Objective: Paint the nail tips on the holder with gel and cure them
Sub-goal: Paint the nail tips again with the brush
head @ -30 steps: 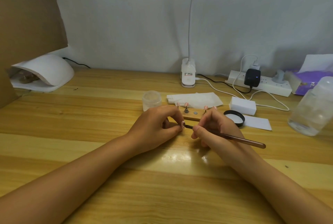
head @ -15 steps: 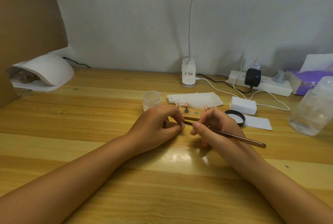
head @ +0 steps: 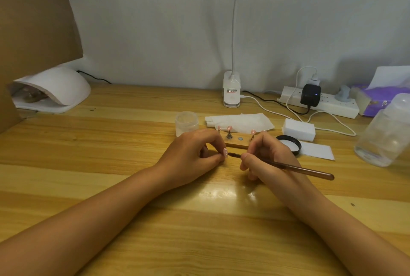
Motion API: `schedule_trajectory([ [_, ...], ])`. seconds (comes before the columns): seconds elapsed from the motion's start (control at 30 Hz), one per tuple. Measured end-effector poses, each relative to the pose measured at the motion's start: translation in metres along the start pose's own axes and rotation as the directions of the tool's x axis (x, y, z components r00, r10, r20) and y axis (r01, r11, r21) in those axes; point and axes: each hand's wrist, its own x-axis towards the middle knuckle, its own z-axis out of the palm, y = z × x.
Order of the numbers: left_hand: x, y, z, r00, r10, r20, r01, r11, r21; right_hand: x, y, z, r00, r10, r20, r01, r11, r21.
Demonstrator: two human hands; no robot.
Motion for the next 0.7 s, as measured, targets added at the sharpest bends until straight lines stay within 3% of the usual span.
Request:
schedule_trajectory([
  [0.1,0.0001,0.0002,0.0001,1.0,0.003,-0.007,-0.003,1.0,-0.007,0.0,0.0002,-0.0007,0.999,-0.025,-0.038,0.024,1.0,-0.013],
  [0.7,0.0,0.0,0.0003,1.0,0.006,-0.01,-0.006,1.0,0.01,0.0012,0.0016,0.0005,0.998,-0.041,0.037,0.044,0.997,-0.071],
])
